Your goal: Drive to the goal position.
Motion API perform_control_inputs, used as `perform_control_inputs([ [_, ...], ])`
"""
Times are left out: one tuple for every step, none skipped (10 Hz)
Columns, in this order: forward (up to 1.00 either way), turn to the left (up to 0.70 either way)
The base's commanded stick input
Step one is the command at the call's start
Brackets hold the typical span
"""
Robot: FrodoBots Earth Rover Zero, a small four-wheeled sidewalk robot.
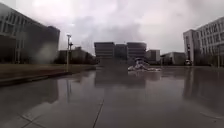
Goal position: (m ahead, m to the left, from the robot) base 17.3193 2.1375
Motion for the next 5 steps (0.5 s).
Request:
perform_control_inputs([
  [0.70, 0.00],
  [0.70, 0.00],
  [0.70, 0.00],
  [0.70, 0.00],
  [0.70, 0.00],
])
